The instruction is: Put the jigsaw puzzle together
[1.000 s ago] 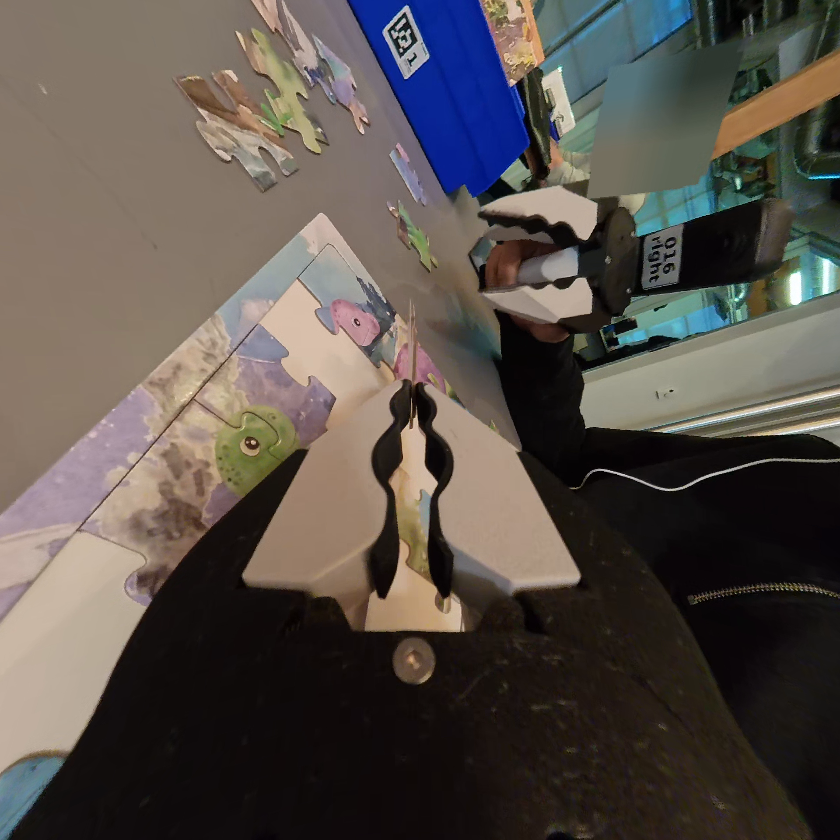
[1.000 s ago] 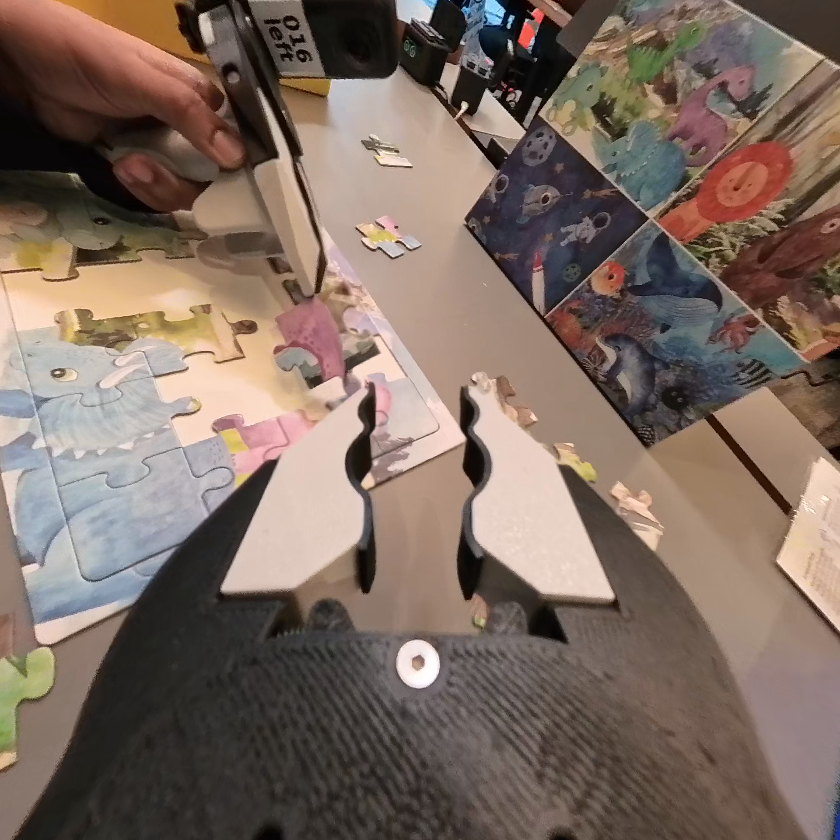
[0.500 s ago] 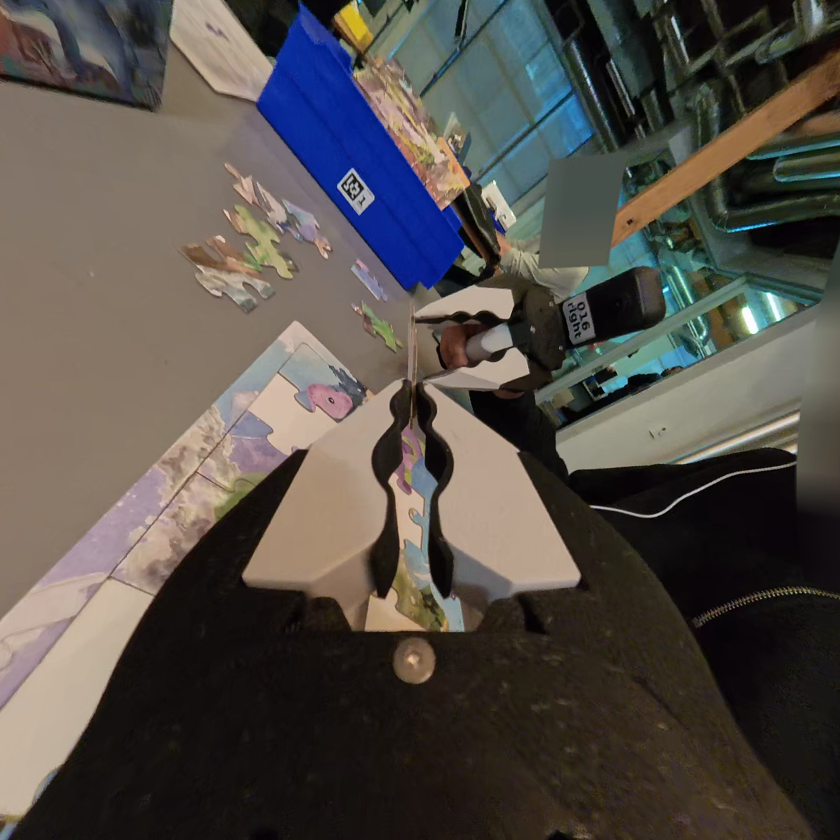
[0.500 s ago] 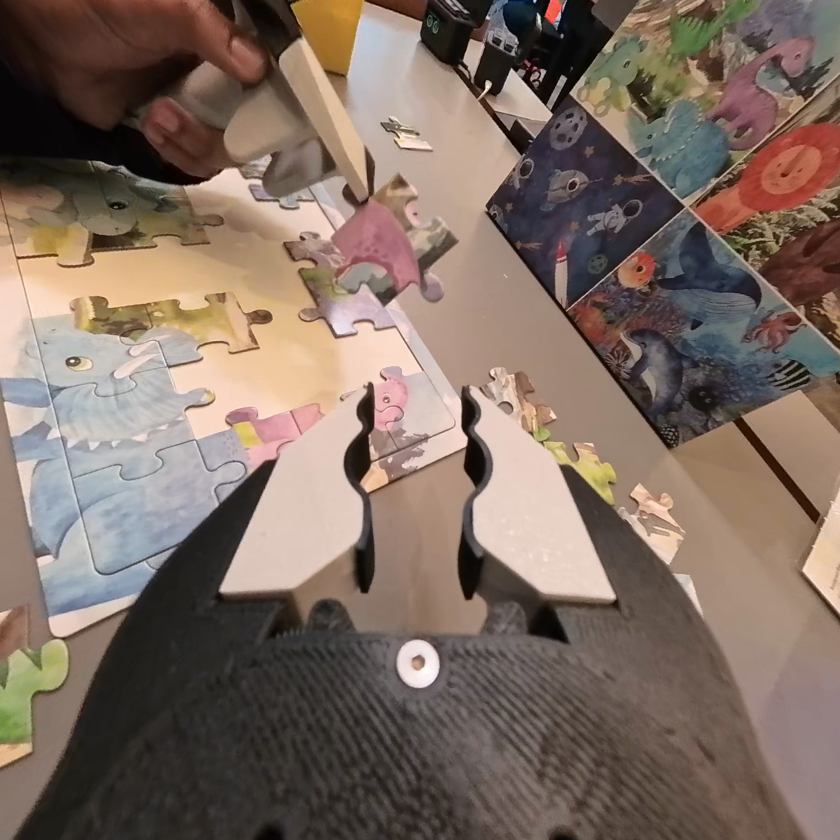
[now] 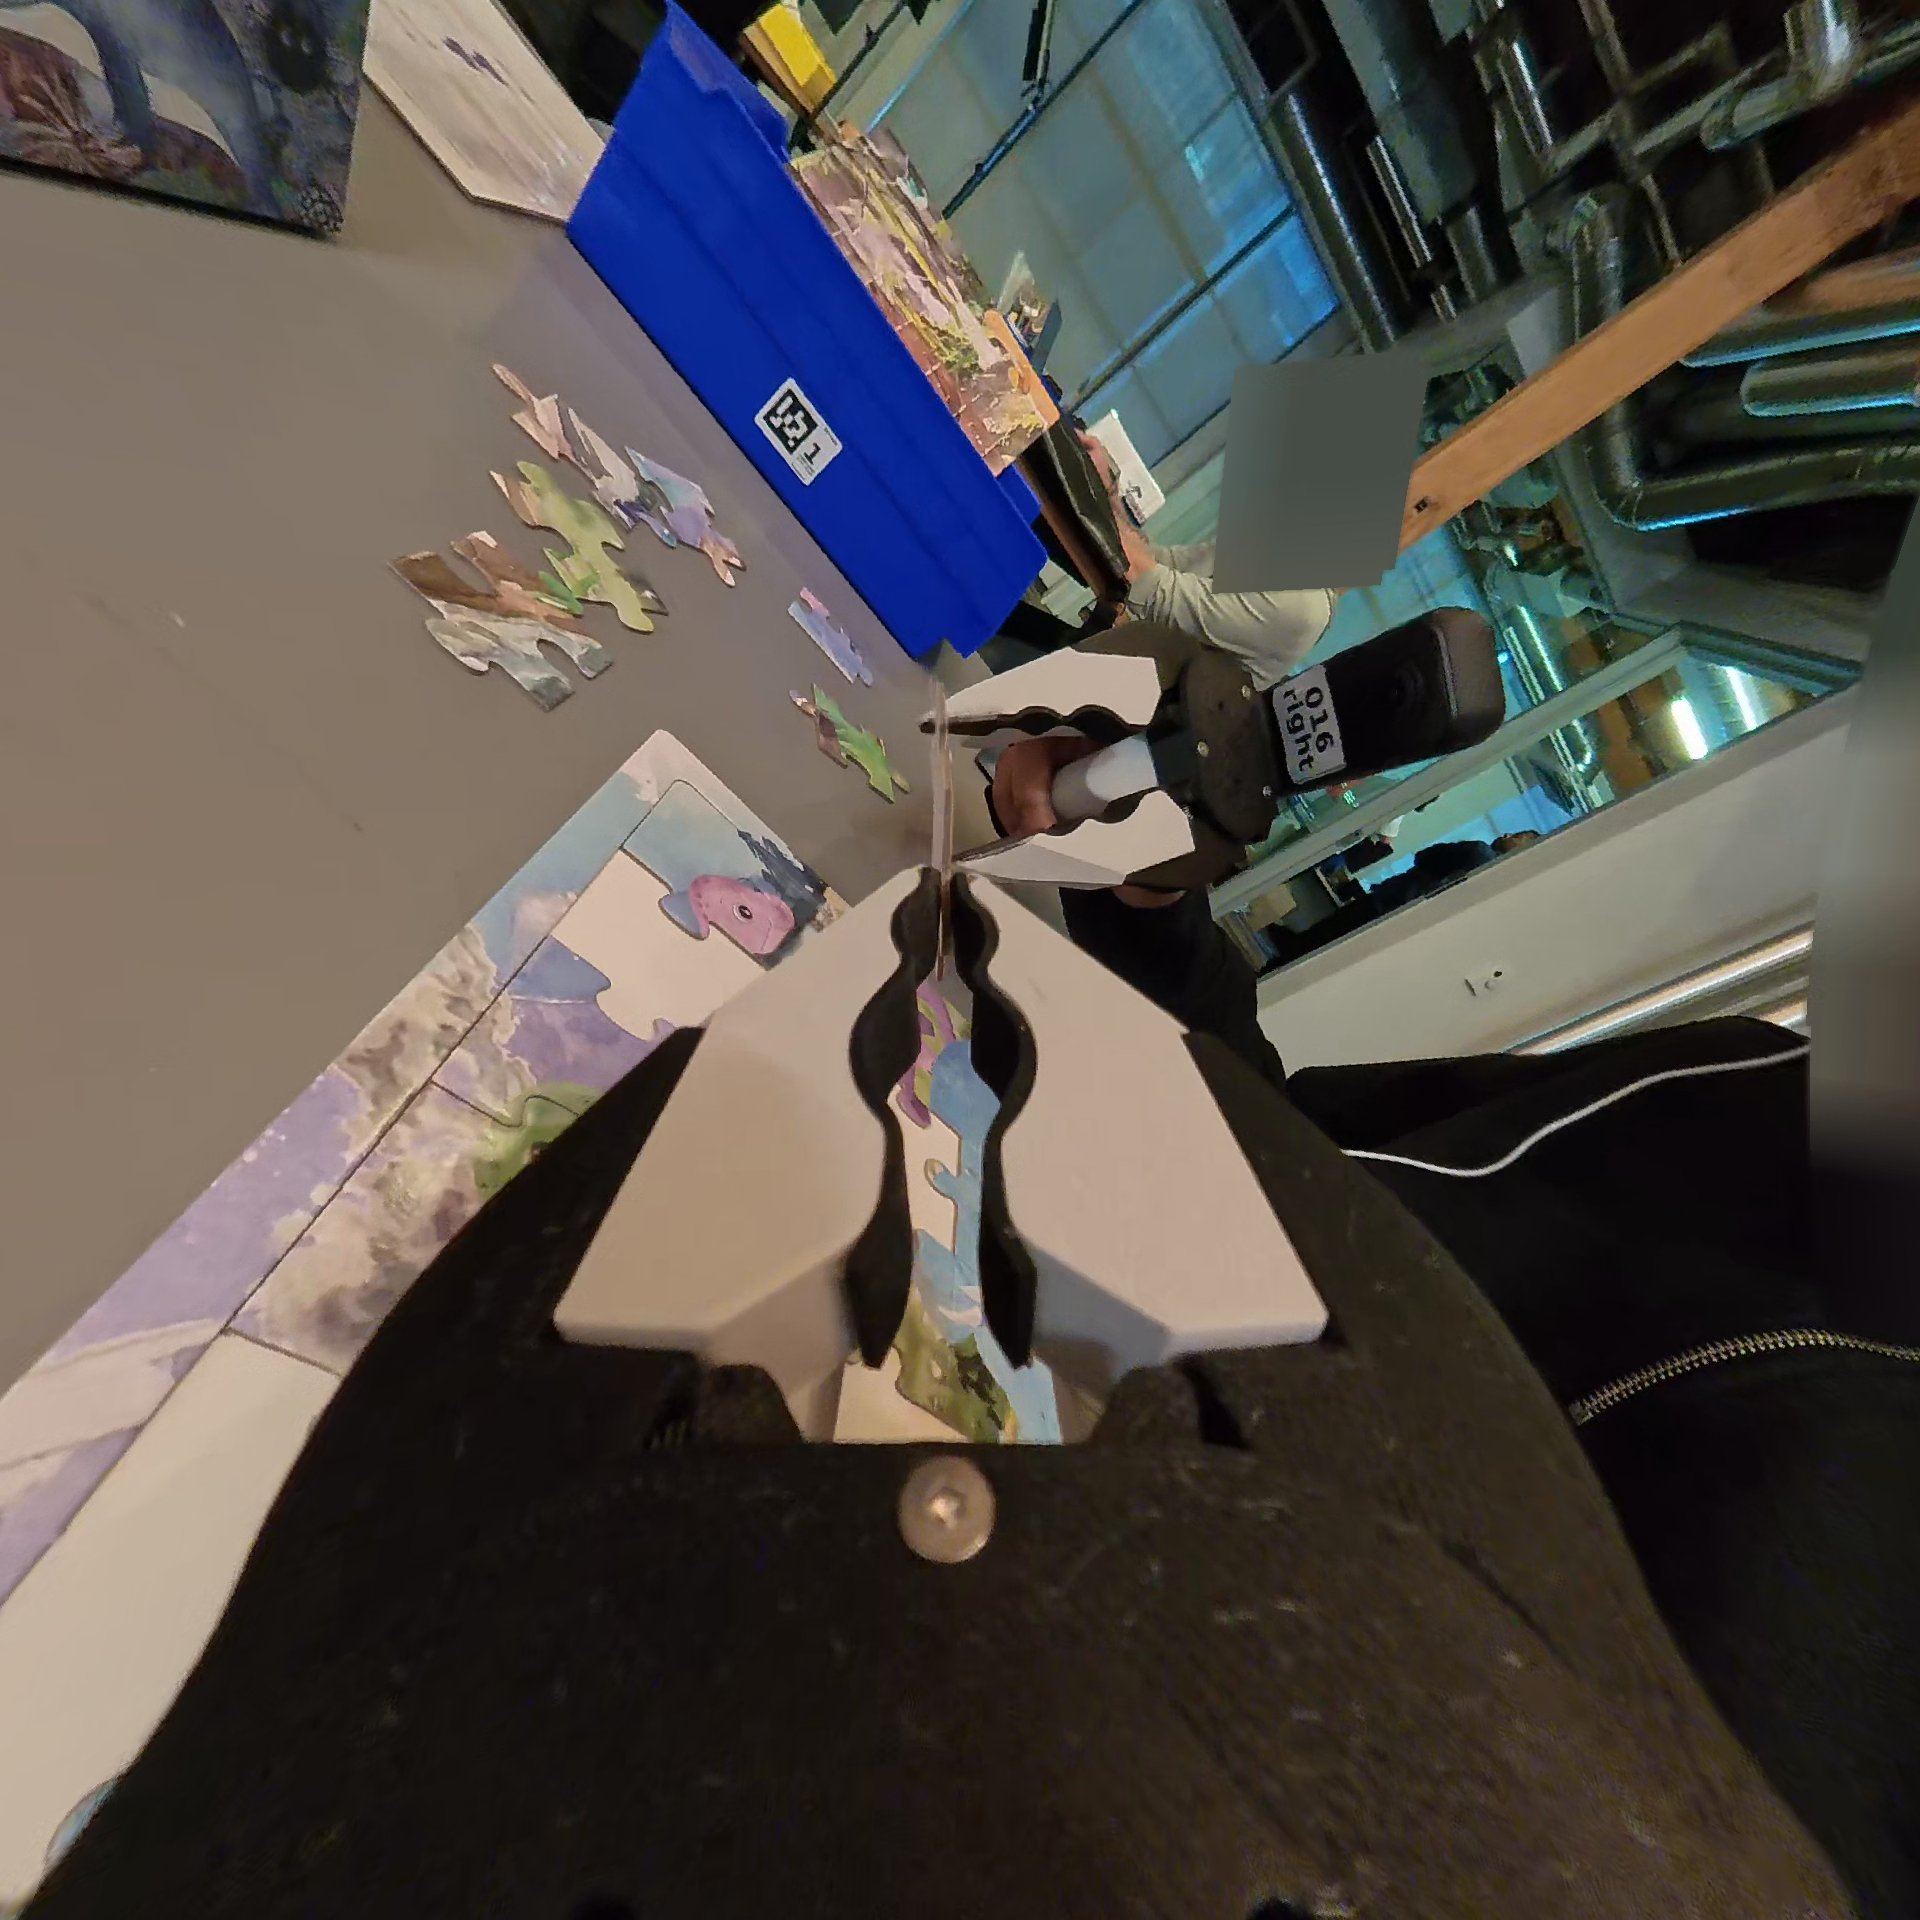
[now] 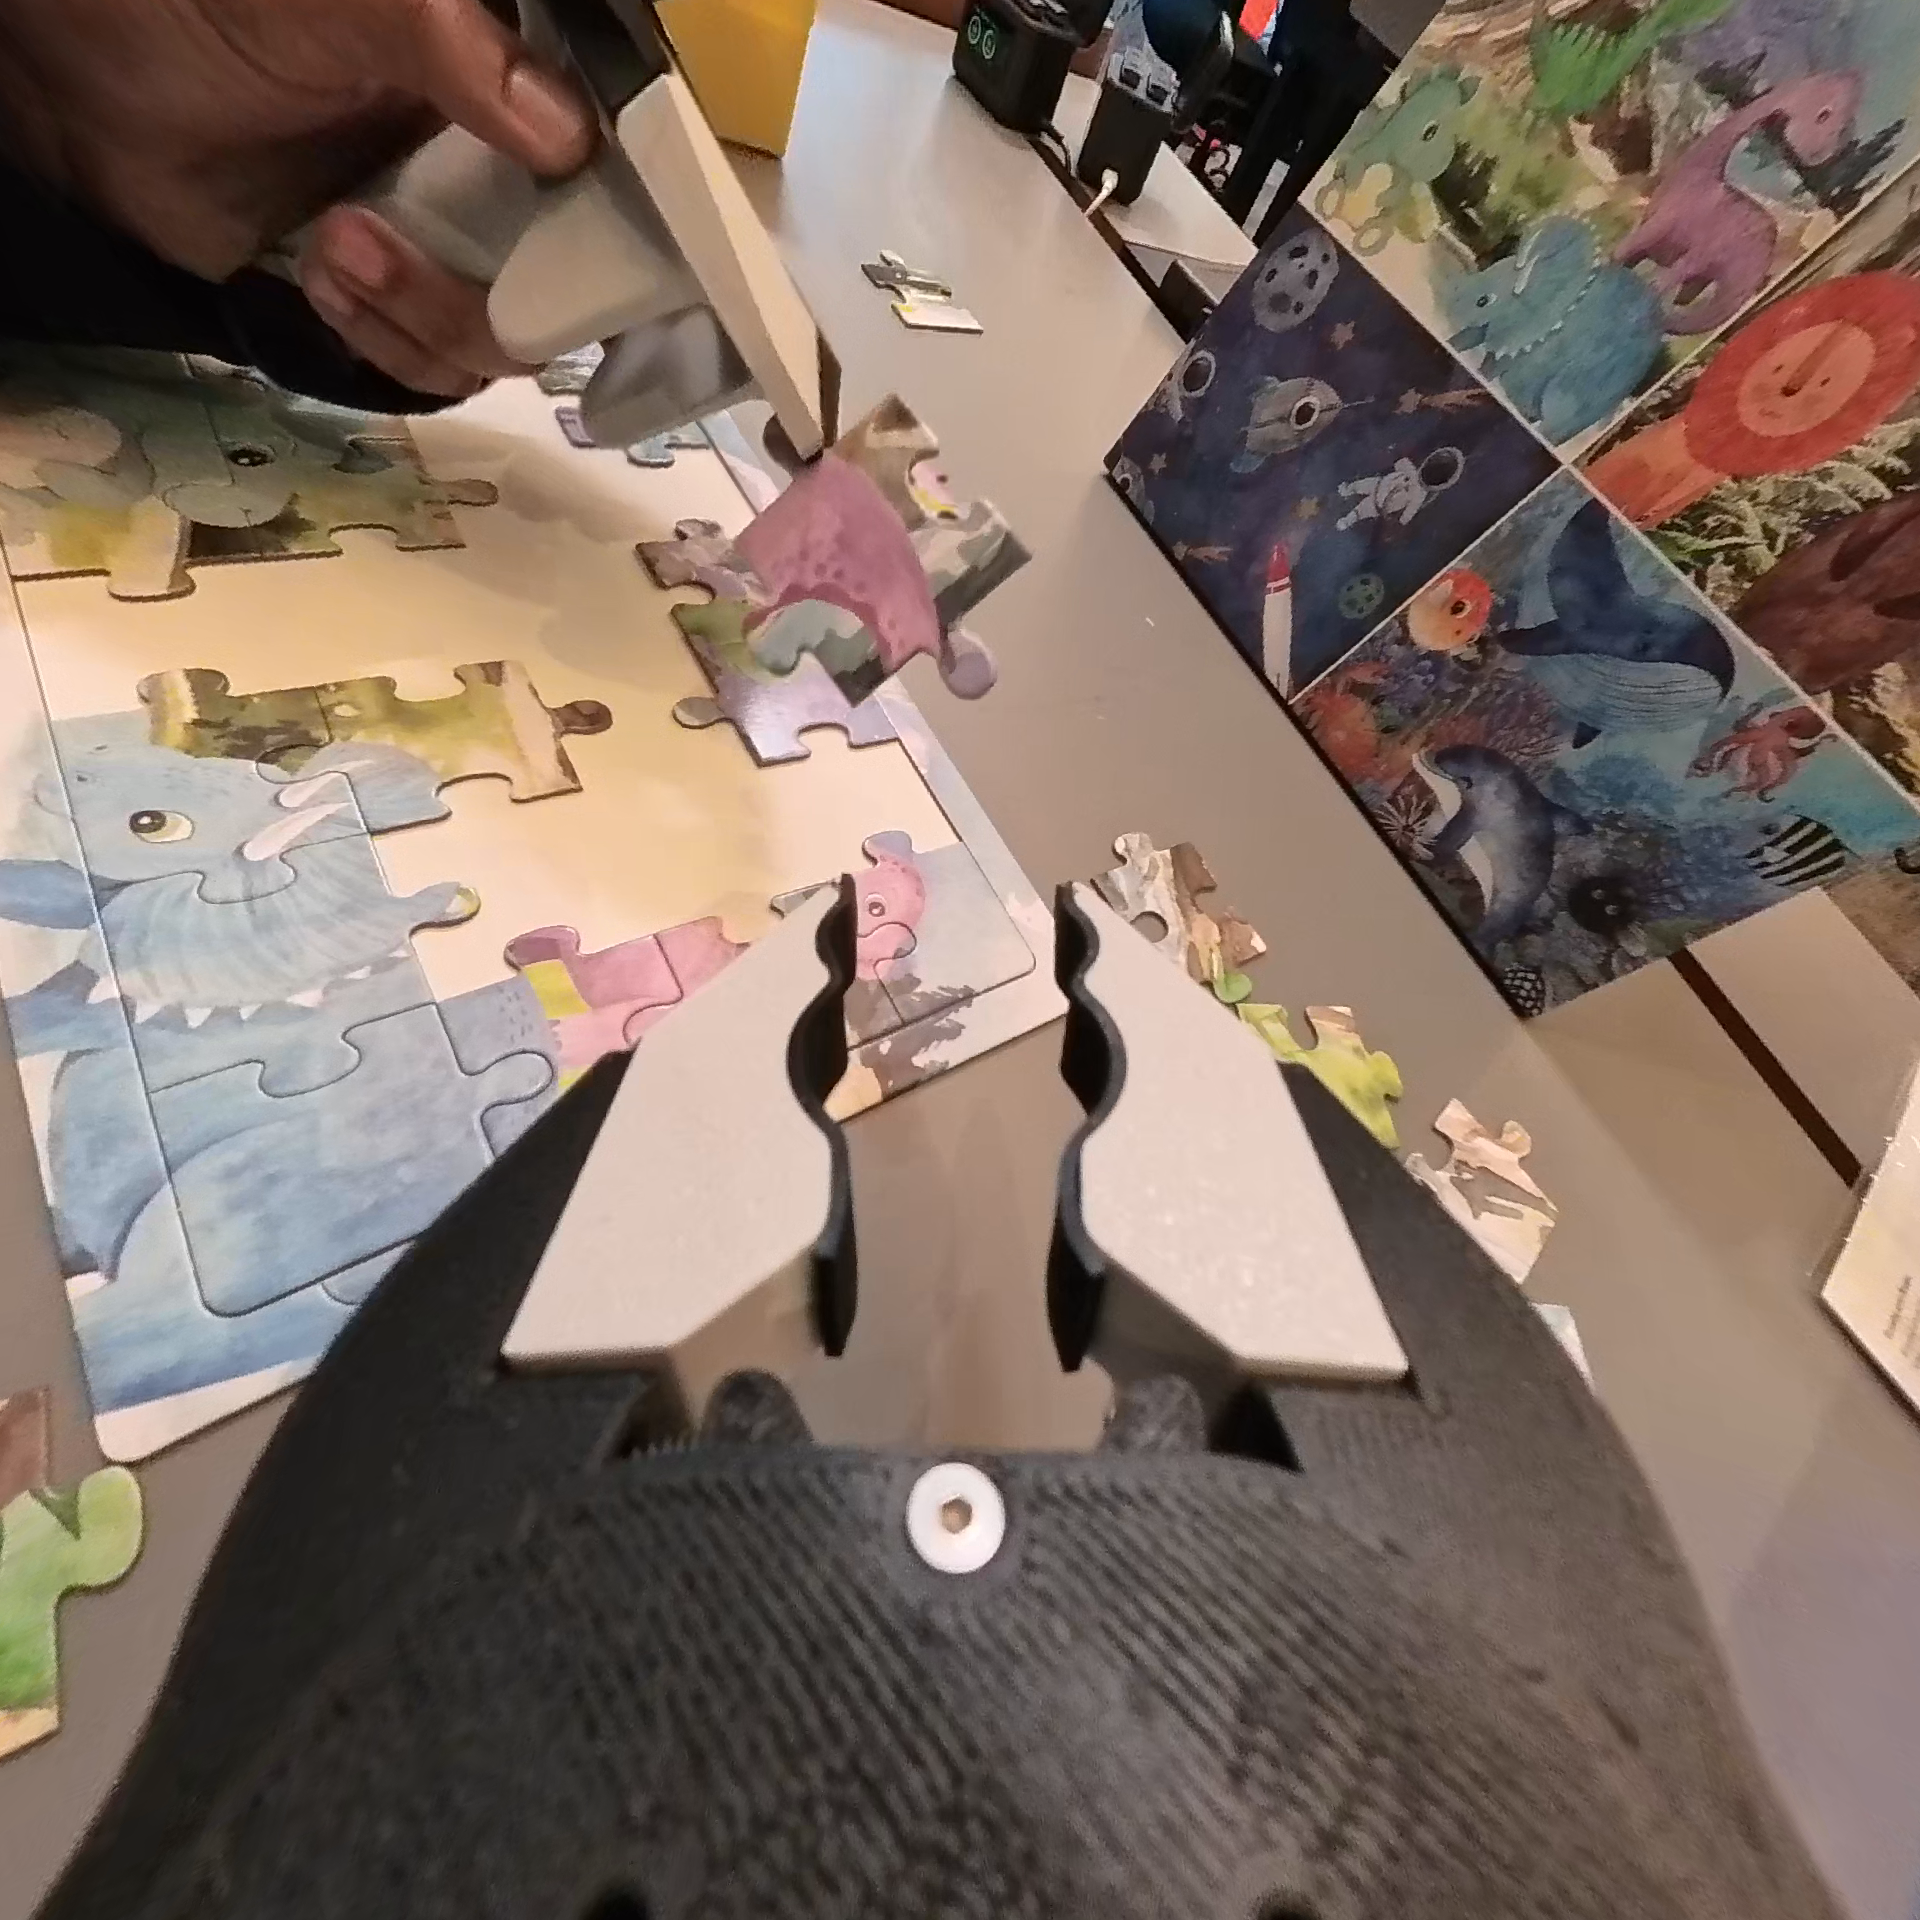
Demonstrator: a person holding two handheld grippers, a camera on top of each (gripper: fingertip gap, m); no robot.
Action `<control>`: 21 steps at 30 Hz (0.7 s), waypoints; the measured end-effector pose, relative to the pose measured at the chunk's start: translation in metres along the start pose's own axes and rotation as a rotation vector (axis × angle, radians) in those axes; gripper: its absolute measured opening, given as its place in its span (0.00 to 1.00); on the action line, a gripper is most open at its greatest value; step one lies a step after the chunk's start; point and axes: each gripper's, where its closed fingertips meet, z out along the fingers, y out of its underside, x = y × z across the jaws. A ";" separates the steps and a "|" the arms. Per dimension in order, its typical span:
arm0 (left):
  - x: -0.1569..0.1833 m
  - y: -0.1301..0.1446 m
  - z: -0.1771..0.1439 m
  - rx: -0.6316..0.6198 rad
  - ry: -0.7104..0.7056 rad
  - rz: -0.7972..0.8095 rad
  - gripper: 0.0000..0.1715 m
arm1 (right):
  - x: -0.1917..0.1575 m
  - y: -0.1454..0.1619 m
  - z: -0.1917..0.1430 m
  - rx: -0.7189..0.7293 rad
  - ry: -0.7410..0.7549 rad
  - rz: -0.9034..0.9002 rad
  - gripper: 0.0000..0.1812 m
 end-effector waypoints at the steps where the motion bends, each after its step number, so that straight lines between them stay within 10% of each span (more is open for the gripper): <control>1: 0.001 0.002 0.002 -0.011 0.008 0.000 0.00 | -0.001 -0.001 0.000 0.003 -0.003 0.001 0.20; 21: 0.015 0.026 0.022 -0.126 0.104 -0.022 0.00 | -0.031 -0.014 0.000 0.061 -0.167 0.007 0.18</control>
